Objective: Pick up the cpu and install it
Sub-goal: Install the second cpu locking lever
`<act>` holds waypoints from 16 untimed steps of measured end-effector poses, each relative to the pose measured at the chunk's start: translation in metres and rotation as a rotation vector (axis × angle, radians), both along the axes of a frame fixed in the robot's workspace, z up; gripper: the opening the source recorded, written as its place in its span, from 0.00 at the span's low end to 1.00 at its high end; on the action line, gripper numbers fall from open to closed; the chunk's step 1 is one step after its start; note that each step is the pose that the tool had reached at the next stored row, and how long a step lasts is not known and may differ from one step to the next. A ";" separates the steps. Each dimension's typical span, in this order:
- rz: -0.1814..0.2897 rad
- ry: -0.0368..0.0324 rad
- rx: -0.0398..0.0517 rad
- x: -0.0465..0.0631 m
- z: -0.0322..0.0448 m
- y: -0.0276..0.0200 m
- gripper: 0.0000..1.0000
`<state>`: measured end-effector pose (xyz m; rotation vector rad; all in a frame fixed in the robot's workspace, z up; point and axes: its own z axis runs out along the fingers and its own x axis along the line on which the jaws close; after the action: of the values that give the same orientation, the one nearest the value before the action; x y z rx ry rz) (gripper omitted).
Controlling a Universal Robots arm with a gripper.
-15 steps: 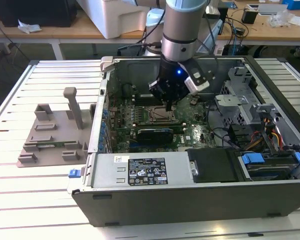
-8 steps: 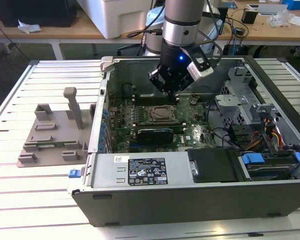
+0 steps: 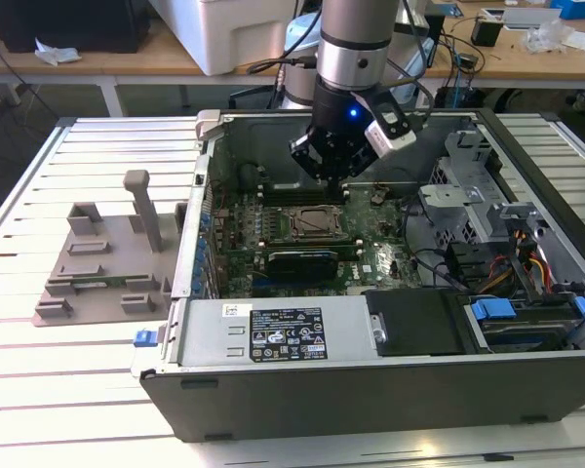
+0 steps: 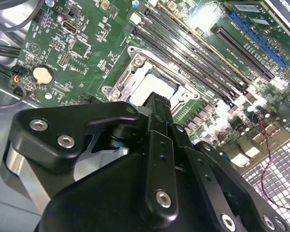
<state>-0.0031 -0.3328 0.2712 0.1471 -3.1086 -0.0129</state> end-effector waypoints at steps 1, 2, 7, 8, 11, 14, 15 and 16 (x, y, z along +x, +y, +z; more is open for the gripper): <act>0.000 0.0002 -0.0004 0.000 0.0002 -0.0009 0.11; 0.000 0.0001 -0.0002 0.000 0.0000 -0.0037 0.11; 0.000 -0.0001 0.0062 -0.002 -0.0005 -0.0195 0.11; 0.000 0.0000 0.0249 -0.003 -0.0010 -0.0251 0.11; 0.000 -0.0001 0.1087 -0.005 -0.0023 -0.0332 0.11; 0.000 0.0001 0.1087 -0.009 -0.0142 -0.0489 0.11; 0.000 0.0001 0.1087 -0.012 -0.0203 -0.0547 0.11; 0.000 0.0000 0.1095 -0.017 -0.0225 -0.0558 0.11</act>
<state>-0.0198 -0.3886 0.2487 0.1500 -3.1083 -0.1833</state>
